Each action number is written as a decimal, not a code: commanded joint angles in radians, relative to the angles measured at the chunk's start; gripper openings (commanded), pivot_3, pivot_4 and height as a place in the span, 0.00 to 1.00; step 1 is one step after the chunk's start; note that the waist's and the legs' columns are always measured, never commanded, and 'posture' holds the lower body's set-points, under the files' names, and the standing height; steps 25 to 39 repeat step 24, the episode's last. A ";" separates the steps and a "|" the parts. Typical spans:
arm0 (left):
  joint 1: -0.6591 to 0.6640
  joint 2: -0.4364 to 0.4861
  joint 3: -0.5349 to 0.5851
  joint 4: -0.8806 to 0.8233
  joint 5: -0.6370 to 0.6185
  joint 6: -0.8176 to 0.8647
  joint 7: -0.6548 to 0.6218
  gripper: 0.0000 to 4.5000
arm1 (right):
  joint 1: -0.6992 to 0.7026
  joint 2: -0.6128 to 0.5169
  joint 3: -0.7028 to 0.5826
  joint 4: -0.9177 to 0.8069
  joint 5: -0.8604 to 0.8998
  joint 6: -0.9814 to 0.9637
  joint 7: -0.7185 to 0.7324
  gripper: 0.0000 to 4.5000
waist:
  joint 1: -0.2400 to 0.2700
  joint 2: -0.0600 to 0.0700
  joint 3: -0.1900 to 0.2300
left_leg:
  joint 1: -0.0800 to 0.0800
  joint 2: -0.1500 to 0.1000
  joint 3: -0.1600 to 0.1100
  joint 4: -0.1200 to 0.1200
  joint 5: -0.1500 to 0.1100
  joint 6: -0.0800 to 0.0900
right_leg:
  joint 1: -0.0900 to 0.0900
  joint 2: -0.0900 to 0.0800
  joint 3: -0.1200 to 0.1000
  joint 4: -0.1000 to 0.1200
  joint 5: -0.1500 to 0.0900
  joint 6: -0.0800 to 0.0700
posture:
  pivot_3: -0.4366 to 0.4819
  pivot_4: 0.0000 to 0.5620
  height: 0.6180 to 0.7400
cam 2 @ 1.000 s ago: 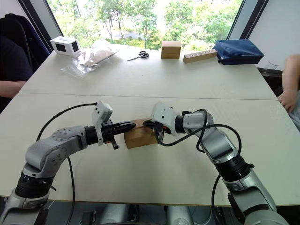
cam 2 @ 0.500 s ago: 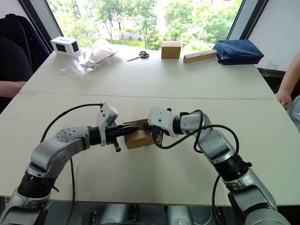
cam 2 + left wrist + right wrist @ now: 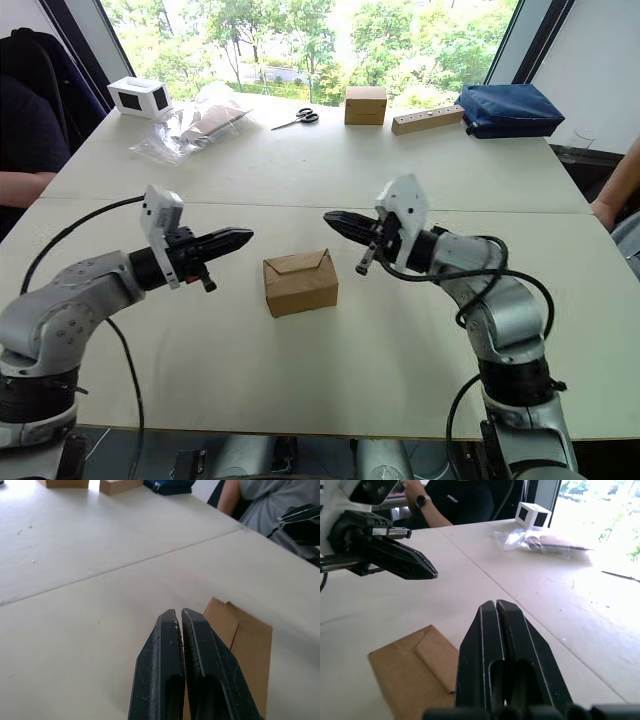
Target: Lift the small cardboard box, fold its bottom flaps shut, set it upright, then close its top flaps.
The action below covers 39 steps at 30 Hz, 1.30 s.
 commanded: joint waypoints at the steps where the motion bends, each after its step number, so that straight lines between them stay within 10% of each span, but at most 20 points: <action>1: 0.075 0.051 0.046 -0.072 -0.033 0.018 -0.033 0.03 | 0.062 -0.051 -0.074 -0.087 0.068 0.053 -0.019 0.00 | 0.000 0.000 0.000 | 0.000 0.000 0.000 -0.001 0.000 0.000 | 0.000 -0.001 0.000 -0.001 0.000 0.000 | 0.48 0.27 1.00; 15: 0.506 0.169 0.098 -0.158 0.022 -0.100 -0.201 0.03 | 0.489 -0.217 -0.134 -0.137 0.057 -0.002 0.034 0.00 | 0.000 0.001 0.000 | 0.001 0.000 0.002 -0.009 0.000 -0.002 | -0.002 -0.004 -0.001 -0.010 0.000 -0.005 | 0.48 0.27 1.00; 39: 0.466 0.130 0.101 -0.163 -0.073 -0.053 -0.165 0.03 | 0.466 -0.209 -0.082 -0.109 0.046 -0.036 0.011 0.00 | 0.004 0.001 0.000 | -0.001 0.000 0.003 -0.009 0.001 -0.002 | -0.004 -0.003 -0.002 -0.010 0.000 -0.005 | 0.48 0.27 1.00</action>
